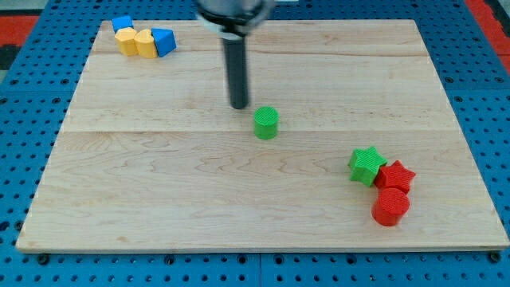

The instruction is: Move the green circle into the green star

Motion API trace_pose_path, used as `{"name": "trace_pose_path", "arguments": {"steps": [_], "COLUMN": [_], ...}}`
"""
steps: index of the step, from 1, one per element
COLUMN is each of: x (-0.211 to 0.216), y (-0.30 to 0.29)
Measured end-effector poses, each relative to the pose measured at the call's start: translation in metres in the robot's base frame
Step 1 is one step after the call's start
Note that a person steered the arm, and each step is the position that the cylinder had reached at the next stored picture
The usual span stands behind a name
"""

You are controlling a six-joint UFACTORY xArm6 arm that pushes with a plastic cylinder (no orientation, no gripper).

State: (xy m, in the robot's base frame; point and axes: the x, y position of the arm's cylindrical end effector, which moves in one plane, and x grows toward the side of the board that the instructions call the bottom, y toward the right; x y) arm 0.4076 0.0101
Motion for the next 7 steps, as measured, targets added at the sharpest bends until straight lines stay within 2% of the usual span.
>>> {"name": "trace_pose_path", "arguments": {"steps": [1, 2, 3, 4, 5, 7], "x": [0.066, 0.012, -0.009, 0.054, 0.084, 0.075], "y": [0.091, 0.043, -0.020, -0.010, 0.077, 0.023]}}
